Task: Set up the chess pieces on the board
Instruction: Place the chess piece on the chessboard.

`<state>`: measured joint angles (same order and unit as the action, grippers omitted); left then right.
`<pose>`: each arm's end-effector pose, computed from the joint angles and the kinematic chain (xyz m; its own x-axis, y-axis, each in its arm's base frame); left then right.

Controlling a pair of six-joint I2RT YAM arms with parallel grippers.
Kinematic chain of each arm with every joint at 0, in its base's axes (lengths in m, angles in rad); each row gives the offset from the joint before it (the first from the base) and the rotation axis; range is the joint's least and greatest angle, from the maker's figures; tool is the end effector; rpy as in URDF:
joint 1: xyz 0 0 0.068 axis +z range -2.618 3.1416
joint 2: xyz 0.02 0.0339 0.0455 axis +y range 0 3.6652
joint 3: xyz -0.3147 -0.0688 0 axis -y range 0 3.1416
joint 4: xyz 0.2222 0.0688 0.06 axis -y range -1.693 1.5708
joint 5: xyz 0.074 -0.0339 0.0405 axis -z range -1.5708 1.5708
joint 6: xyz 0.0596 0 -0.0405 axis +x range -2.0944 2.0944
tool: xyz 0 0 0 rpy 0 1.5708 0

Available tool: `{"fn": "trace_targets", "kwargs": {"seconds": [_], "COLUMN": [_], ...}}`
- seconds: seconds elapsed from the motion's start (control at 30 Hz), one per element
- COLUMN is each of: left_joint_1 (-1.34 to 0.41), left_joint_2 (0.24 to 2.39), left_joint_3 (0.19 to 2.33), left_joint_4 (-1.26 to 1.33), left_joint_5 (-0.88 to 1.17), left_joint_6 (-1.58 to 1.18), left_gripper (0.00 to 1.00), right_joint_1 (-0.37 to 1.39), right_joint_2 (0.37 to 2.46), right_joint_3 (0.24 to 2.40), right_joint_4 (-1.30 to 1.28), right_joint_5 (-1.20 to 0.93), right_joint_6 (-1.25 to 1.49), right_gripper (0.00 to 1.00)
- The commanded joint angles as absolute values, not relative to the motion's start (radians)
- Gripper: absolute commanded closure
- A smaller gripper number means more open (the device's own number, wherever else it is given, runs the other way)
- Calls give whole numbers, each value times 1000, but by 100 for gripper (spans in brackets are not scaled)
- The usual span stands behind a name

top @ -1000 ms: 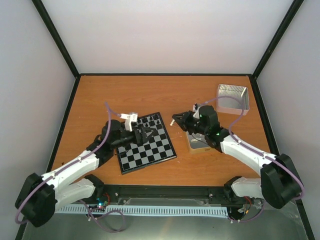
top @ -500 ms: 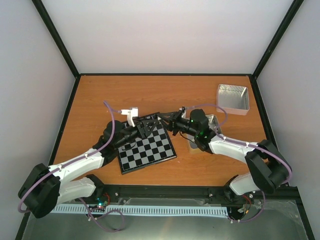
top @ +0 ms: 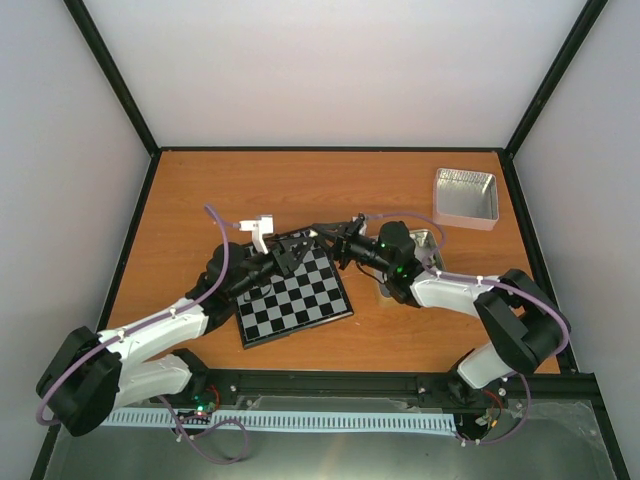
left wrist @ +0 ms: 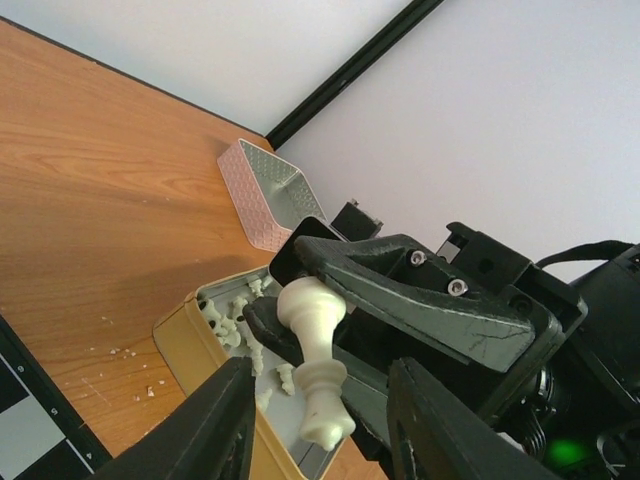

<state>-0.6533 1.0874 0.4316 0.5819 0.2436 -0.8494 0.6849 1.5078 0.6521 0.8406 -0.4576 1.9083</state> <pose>0.1643 -0.1439 0.2945 -0.6251 -0.4392 -0.6453 0.4717 0.4461 -0.7606 0.2301 0.2220 0.2972 -0.8544 0.3951 0.3374 0.3122 -0.1285 0.9413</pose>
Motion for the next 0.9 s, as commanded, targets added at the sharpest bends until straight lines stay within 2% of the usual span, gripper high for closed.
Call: {"fn": "trace_targets", "kwargs": {"seconds": [0.0,0.2,0.43,0.5,0.6,0.67,0.77,0.87], "left_joint_1": [-666,-666,-666,-666,-666,-666,-664,-664], "left_joint_2": [1080,1055,1032,1023,997,975,937,915], "left_joint_3": [431,430,474,492,535,589,673,755], "left_joint_4": [620,590,495,443,282,96,-210,-549], "left_joint_5": [261,234,189,189,187,179,168,173], "left_joint_6": [-872,-867,-821,-810,-781,-749,-707,-673], "left_gripper": [64,86,95,97,97,98,98,97], "right_joint_1": [695,696,698,698,696,686,668,662], "right_joint_2": [1525,1540,1533,1531,1525,1511,1464,1414], "right_joint_3": [638,639,630,630,625,630,656,717], "right_joint_4": [925,923,895,874,846,745,513,240], "right_joint_5": [-457,-478,-483,-485,-485,-497,-492,-416], "right_joint_6": [1943,1940,1911,1892,1832,1743,1554,1300], "right_gripper": [85,85,85,77,52,41,34,34]}}
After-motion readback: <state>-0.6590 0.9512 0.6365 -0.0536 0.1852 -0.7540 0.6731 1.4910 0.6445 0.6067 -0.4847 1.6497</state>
